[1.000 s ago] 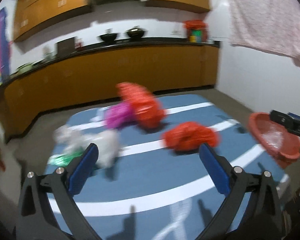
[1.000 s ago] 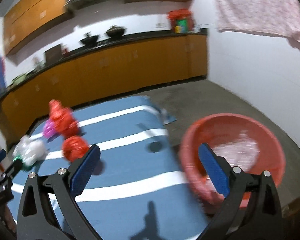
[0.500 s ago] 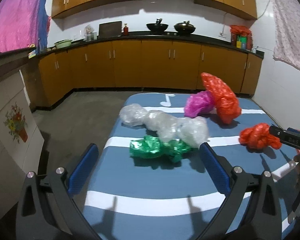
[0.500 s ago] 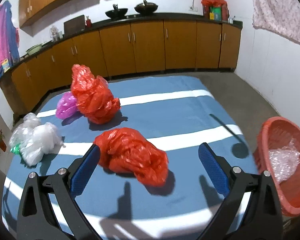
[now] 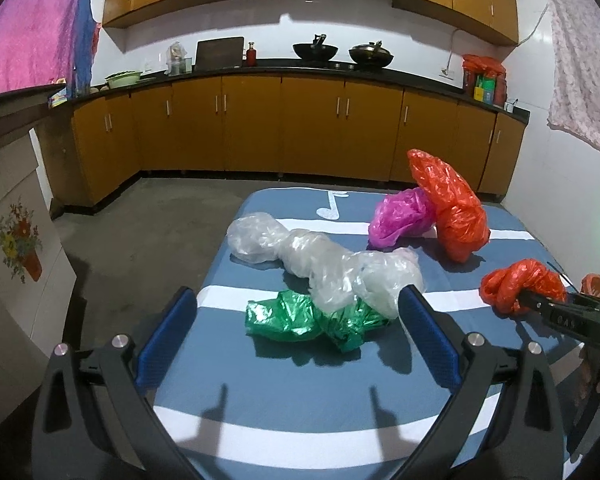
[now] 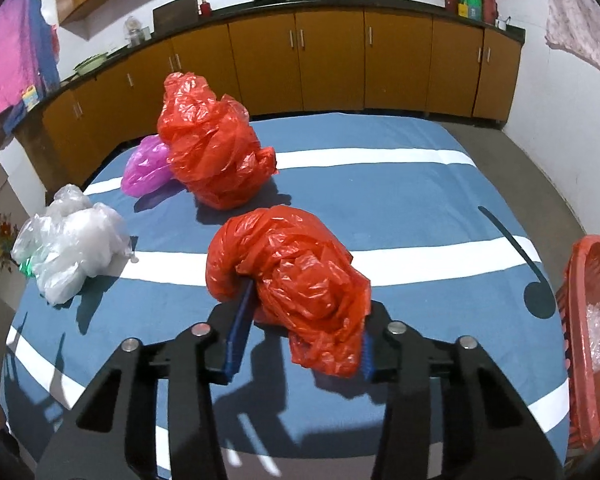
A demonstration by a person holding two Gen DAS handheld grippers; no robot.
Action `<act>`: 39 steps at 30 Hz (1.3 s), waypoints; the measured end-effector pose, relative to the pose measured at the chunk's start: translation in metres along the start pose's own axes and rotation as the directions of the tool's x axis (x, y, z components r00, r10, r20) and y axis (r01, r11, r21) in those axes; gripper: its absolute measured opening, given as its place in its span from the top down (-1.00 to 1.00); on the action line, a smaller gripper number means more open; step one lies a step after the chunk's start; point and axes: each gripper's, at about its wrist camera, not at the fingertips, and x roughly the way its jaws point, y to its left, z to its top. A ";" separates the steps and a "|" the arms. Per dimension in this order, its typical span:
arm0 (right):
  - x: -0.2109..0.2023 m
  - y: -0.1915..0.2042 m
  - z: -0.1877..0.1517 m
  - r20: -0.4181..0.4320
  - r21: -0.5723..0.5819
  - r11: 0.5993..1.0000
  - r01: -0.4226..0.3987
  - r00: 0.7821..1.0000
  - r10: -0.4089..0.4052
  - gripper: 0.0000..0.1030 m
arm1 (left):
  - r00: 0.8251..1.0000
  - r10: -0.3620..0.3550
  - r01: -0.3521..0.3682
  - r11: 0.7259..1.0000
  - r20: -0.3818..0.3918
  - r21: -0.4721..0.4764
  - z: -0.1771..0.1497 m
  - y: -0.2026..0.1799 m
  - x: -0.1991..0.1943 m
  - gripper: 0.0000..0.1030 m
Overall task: Collect trash
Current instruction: 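Grasp the clear bag with the left gripper while the right gripper holds the red bag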
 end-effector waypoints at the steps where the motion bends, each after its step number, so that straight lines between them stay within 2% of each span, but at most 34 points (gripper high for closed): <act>1: -0.001 0.000 0.000 0.001 0.003 1.000 0.000 1.000 0.000 0.19 | 1.000 0.000 0.000 1.000 -0.002 0.001 0.000 0.000 0.001 -0.92; 6: -0.006 -0.003 -0.005 0.001 0.026 1.000 0.009 1.000 -0.009 0.21 | 1.000 0.001 -0.002 1.000 -0.024 -0.006 0.003 -0.004 0.012 -0.88; 11: -0.006 -0.006 -0.004 -0.005 0.027 1.000 0.014 1.000 -0.014 0.21 | 0.996 0.001 -0.001 1.000 -0.088 -0.008 0.008 -0.006 0.033 -0.28; 16: -0.008 -0.008 -0.005 -0.009 0.025 1.000 0.017 1.000 -0.017 0.21 | 0.991 -0.014 0.010 1.000 -0.135 -0.029 0.010 -0.003 0.048 0.07; 22: -0.007 -0.008 -0.005 -0.011 0.021 1.000 0.020 1.000 -0.020 0.21 | 0.990 -0.035 0.033 0.999 -0.136 -0.017 0.015 -0.008 0.054 0.28; 23: -0.007 -0.008 -0.005 -0.011 0.021 1.000 0.020 1.000 -0.020 0.21 | 0.990 -0.038 0.037 0.999 -0.135 -0.015 0.016 -0.009 0.054 0.47; 26: -0.007 -0.009 -0.006 -0.011 0.021 1.000 0.021 1.000 -0.021 0.21 | 0.987 -0.066 0.064 0.998 -0.147 -0.019 0.018 -0.010 0.058 0.78; 31: -0.007 -0.009 -0.006 -0.011 0.019 1.000 0.023 1.000 -0.023 0.21 | 0.988 -0.080 0.080 0.997 -0.132 -0.008 0.022 -0.013 0.055 0.88; 39: -0.016 -0.016 -0.006 0.004 0.043 0.999 0.024 1.000 -0.024 0.28 | 0.992 -0.098 0.099 0.995 -0.080 0.012 0.039 -0.021 0.038 0.90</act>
